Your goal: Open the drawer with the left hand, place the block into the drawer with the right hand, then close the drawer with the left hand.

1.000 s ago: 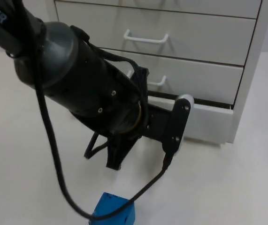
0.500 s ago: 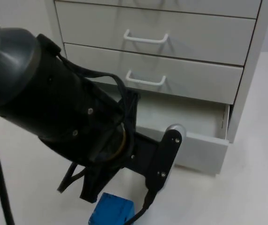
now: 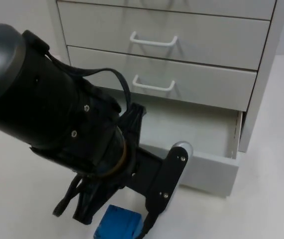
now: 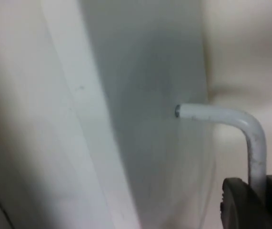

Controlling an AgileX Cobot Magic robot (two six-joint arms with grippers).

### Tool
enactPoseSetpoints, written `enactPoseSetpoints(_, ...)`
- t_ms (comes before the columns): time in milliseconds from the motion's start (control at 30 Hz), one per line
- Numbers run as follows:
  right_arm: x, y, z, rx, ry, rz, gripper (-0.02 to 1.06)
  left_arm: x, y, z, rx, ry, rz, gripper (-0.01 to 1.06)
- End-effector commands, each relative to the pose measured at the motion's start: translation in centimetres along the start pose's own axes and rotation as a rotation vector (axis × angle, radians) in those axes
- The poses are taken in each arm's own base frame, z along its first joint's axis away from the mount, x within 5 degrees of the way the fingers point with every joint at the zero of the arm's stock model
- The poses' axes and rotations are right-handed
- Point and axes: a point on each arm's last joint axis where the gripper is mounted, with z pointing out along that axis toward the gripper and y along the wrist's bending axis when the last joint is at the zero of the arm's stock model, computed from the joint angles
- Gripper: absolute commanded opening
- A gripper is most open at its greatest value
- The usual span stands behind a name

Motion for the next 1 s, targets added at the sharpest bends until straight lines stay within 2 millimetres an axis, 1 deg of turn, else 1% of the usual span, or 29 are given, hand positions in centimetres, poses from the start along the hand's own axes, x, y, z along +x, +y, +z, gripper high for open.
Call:
enactPoseSetpoints(0,-0.1,0.1,-0.1,-0.004,-0.010,0.002,1.05,0.4,-1.4,0.1,0.067,0.048,0.042,0.00)
enactPoseSetpoints(333,-0.1,0.1,-0.1,-0.004,-0.010,0.002,1.05,0.4,-1.6,0.1,0.080,0.040,0.066,0.01)
enactPoseSetpoints(367,-0.1,0.1,-0.1,-0.004,-0.010,0.002,1.05,0.4,-1.6,0.1,0.080,0.040,0.066,0.03)
enactPoseSetpoints(433,-0.1,0.1,-0.1,-0.004,-0.010,0.002,1.05,0.3,-1.5,0.1,0.079,0.038,0.069,0.15)
enactPoseSetpoints(467,-0.1,0.1,-0.1,-0.004,-0.010,0.002,1.05,0.3,-1.5,0.1,0.079,0.038,0.069,0.15)
enactPoseSetpoints(600,-0.1,0.1,-0.1,-0.004,-0.010,0.002,1.05,0.4,-1.5,0.1,0.070,0.043,0.089,0.46)
enactPoseSetpoints(633,-0.1,0.1,-0.1,-0.004,-0.010,0.002,1.05,0.4,-1.5,0.1,0.070,0.043,0.089,0.46)
enactPoseSetpoints(667,-0.1,0.1,-0.1,-0.004,-0.010,0.002,1.05,0.4,-1.5,0.1,0.070,0.043,0.089,0.52)
enactPoseSetpoints(733,-0.1,0.1,-0.1,-0.004,-0.010,0.002,1.05,0.4,-1.3,-0.1,0.064,0.041,0.087,0.60)
enactPoseSetpoints(833,-0.1,0.1,-0.1,-0.004,-0.010,0.002,1.05,0.5,-0.9,-0.6,0.038,0.036,0.094,0.61)
enactPoseSetpoints(967,-0.1,0.1,-0.1,-0.004,-0.010,0.002,1.05,0.8,0.0,-2.0,-0.012,0.022,0.080,0.61)
